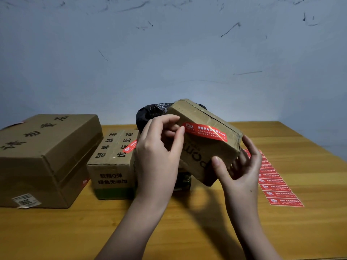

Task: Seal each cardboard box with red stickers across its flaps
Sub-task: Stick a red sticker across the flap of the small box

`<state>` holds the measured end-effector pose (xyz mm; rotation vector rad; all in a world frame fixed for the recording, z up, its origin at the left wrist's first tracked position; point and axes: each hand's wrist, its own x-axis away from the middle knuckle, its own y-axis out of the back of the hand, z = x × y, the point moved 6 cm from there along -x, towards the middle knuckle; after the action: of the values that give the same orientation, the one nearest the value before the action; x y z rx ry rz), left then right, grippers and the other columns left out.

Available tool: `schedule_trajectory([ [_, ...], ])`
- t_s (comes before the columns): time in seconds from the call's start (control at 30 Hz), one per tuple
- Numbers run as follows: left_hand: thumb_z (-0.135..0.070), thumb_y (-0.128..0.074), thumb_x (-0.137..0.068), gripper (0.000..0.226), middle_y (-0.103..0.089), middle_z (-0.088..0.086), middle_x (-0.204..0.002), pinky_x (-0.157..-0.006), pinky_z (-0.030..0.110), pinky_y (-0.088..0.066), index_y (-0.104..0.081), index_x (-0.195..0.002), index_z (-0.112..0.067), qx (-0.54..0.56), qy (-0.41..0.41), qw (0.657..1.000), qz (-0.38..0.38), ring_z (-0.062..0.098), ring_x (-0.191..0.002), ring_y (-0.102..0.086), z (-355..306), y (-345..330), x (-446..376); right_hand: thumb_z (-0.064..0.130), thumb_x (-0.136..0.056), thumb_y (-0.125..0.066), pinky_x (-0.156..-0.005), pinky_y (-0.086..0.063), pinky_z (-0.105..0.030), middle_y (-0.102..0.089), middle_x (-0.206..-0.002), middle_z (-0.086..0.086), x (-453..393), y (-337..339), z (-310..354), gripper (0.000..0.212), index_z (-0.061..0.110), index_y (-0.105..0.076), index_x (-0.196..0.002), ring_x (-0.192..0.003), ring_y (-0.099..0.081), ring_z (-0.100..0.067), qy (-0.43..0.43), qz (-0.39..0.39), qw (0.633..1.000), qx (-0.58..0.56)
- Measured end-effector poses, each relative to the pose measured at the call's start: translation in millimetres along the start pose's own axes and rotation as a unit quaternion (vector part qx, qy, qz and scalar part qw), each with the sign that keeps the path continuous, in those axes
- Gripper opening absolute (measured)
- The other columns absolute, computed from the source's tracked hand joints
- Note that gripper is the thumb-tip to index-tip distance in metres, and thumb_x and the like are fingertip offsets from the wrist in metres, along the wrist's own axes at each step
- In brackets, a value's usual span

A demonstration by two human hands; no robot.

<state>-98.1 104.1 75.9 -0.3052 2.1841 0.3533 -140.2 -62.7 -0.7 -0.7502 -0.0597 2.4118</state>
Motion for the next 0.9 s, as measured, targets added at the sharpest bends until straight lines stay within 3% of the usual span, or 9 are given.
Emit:
schedule_trajectory([
  [0.3,-0.026,-0.061,-0.088,0.011,-0.057,-0.007,-0.097,-0.072,0.012,-0.046,-0.064,-0.095,-0.018,0.025,0.009,1.0,-0.009,0.002,-0.089,-0.057,3.6,-6.5,5.4,0.044,-0.062,-0.075,-0.104,-0.046,-0.033,-0.055,-0.133,0.006,1.9,0.4,1.5,0.08,0.042,-0.038,-0.133,-0.123,-0.054,-0.007,0.009,0.002,1.0,0.009],
  [0.47,-0.019,-0.062,-0.091,0.004,-0.055,-0.005,-0.095,-0.071,0.031,-0.051,-0.063,-0.09,-0.015,0.012,-0.007,1.0,-0.026,0.005,-0.091,-0.054,5.9,-5.8,5.4,0.043,-0.063,-0.074,-0.104,-0.046,-0.03,-0.054,-0.135,0.004,2.2,-0.8,1.6,0.077,0.044,-0.037,-0.131,-0.124,-0.053,-0.008,0.014,0.006,1.0,0.009],
  [0.67,-0.016,-0.062,-0.09,0.007,-0.058,-0.002,-0.094,-0.068,0.028,-0.051,-0.064,-0.09,-0.01,-0.038,-0.063,0.997,-0.034,0.006,-0.086,-0.054,-2.0,-3.6,4.9,0.043,-0.063,-0.075,-0.107,-0.043,-0.042,-0.056,-0.134,0.0,2.2,-2.8,-3.8,0.082,0.04,-0.036,-0.135,-0.122,-0.056,-0.01,-0.011,0.012,1.0,-0.01],
  [0.9,-0.016,-0.064,-0.09,0.005,-0.06,-0.003,-0.091,-0.064,0.028,-0.05,-0.064,-0.088,-0.011,-0.044,-0.053,0.997,-0.023,0.007,-0.081,-0.055,-2.0,-3.4,2.4,0.043,-0.062,-0.075,-0.107,-0.043,-0.043,-0.058,-0.132,0.001,0.6,-1.1,-3.9,0.086,0.036,-0.035,-0.137,-0.12,-0.058,-0.01,-0.019,0.008,1.0,-0.006],
])
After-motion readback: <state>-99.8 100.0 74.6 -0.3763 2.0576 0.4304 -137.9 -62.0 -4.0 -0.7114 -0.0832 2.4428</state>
